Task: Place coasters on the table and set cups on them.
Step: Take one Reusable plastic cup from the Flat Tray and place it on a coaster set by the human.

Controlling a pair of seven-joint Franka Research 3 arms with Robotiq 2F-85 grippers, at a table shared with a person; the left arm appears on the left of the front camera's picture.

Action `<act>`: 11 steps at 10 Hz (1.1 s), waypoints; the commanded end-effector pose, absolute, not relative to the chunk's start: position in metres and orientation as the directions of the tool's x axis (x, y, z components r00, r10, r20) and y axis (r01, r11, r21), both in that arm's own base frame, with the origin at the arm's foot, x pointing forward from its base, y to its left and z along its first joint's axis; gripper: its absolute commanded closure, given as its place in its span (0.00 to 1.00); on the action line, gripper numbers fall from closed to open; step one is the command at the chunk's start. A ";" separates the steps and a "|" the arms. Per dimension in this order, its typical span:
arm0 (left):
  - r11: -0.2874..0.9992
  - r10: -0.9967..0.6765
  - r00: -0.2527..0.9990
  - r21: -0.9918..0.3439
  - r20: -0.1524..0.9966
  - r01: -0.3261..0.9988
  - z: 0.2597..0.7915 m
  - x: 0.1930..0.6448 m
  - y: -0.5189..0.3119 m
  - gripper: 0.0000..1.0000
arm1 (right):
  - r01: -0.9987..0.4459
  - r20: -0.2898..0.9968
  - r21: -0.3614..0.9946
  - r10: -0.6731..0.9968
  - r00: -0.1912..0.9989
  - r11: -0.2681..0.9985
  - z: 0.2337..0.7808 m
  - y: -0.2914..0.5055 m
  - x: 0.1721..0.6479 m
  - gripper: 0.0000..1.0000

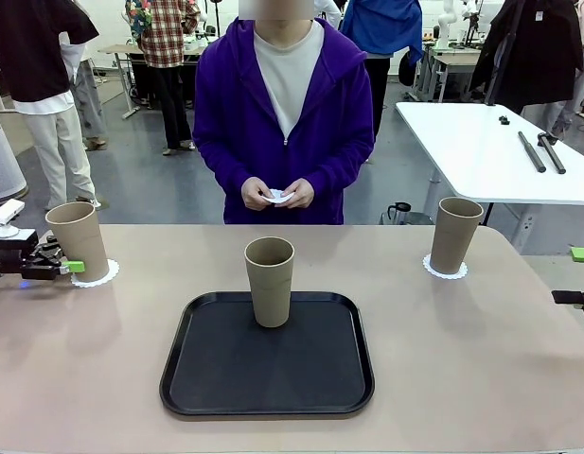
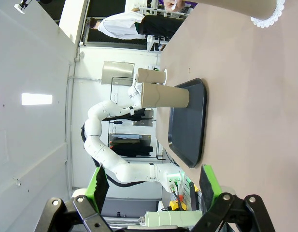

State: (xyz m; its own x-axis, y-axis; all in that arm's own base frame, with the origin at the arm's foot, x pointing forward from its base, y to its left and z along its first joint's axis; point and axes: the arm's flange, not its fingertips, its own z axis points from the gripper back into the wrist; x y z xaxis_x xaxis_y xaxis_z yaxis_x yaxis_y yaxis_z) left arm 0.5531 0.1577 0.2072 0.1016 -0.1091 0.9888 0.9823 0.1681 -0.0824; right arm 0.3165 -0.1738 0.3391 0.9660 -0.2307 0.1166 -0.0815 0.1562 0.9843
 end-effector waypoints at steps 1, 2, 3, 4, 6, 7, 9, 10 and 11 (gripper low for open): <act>0.144 -0.160 0.069 -0.046 0.985 0.988 0.208 0.551 0.161 0.00 | -0.091 0.124 0.985 -0.231 0.965 0.150 0.340 -0.173 0.317 0.00; 0.136 -0.198 0.069 -0.042 0.978 0.990 0.207 0.549 0.161 0.00 | -0.091 0.124 0.985 -0.231 0.965 0.150 0.340 -0.173 0.317 0.00; 0.137 -0.238 0.067 -0.035 0.969 0.990 0.208 0.549 0.163 0.00 | -0.091 0.124 0.985 -0.231 0.965 0.150 0.340 -0.173 0.317 0.00; 0.146 -0.279 0.065 -0.025 0.958 0.989 0.209 0.548 0.165 0.00 | -0.091 0.124 0.985 -0.231 0.965 0.150 0.340 -0.173 0.317 0.00; 0.164 -0.339 0.055 0.002 0.939 0.986 0.211 0.544 0.171 0.00 | -0.091 0.124 0.985 -0.231 0.965 0.150 0.340 -0.173 0.317 0.00; 0.174 -0.377 0.056 0.012 0.924 0.985 0.215 0.541 0.176 0.00 | -0.091 0.124 0.985 -0.231 0.965 0.150 0.340 -0.173 0.317 0.00; 0.234 -0.472 0.084 0.033 0.878 0.972 0.237 0.528 0.195 0.00 | -0.091 0.124 0.985 -0.231 0.965 0.150 0.340 -0.173 0.317 0.00; 0.312 -0.501 0.134 0.035 0.855 0.949 0.260 0.521 0.203 0.00 | -0.091 0.124 0.985 -0.231 0.965 0.150 0.340 -0.173 0.317 0.00; 0.379 -0.515 0.162 0.054 0.842 0.924 0.289 0.513 0.208 0.00 | -0.091 0.124 0.985 -0.231 0.965 0.150 0.340 -0.173 0.317 0.00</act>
